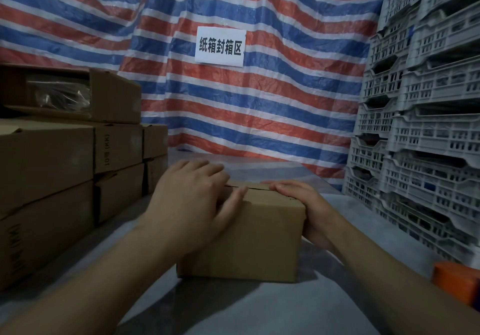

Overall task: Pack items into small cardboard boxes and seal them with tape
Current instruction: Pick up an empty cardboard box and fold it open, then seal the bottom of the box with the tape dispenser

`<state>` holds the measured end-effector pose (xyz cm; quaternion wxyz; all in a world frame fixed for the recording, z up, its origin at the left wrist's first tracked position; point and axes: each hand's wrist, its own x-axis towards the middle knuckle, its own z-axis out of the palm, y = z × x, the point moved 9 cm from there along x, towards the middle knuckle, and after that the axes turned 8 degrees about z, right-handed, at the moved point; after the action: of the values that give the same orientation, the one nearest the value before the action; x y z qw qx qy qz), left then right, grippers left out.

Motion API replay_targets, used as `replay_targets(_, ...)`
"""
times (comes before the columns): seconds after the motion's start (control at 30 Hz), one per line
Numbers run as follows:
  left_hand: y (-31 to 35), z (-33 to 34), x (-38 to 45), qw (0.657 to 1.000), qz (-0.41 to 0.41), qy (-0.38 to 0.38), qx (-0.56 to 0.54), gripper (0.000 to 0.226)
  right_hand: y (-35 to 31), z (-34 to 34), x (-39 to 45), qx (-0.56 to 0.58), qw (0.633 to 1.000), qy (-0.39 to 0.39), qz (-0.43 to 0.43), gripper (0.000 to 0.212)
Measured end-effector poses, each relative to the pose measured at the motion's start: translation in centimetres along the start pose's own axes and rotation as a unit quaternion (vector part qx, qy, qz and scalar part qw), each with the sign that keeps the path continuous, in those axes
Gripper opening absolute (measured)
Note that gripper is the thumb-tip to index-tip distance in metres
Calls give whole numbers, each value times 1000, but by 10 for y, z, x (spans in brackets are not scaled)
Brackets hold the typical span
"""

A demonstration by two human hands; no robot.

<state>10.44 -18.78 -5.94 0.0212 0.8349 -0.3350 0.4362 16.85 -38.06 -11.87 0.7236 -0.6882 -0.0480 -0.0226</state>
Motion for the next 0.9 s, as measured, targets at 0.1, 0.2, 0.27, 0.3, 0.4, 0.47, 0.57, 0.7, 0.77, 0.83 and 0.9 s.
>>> replay_targets(0.1, 18, -1, 5, 1000, 0, 17, -8, 65, 0, 0, -1, -2, 1000, -3, 0, 42)
replay_targets(0.2, 26, 26, 6, 997, -4, -77, -13, 78, -1, 1, -2, 5, 1000, 1, 2, 34)
replay_targets(0.27, 23, 26, 6, 998, -4, -60, -13, 76, -1, 2, -3, 5, 1000, 3, 4, 15)
replay_targets(0.3, 21, 25, 6, 999, -5, -49, -15, 75, -2, 3, -3, 4, 1000, 4, 4, 11)
replay_targets(0.4, 21, 23, 3, 1000, 6, -13, -7, 68, -1, 5, -3, -13, 1000, 15, 10, 12)
replay_targets(0.47, 22, 19, 4, 1000, 14, 4, -7, 65, 0, 7, -7, -16, 1000, 24, 12, 12)
replay_targets(0.57, 23, 19, 3, 999, 17, 15, -41, 68, 1, 7, -15, 1, 999, 42, 5, 12)
replay_targets(0.7, 29, 15, 5, 998, 13, 30, -59, 74, -4, -2, -26, -73, 993, 92, 8, 18)
replay_targets(0.77, 35, 12, 5, 997, 12, 35, -73, 76, -19, -13, -37, -170, 977, 130, -14, 27)
replay_targets(0.83, 42, 10, 6, 996, 1, 29, -85, 78, -43, -24, -55, -313, 931, 173, -71, 18)
replay_targets(0.9, 48, 7, 8, 996, -8, 32, -80, 78, -66, -34, -74, -509, 829, 210, -98, 27)
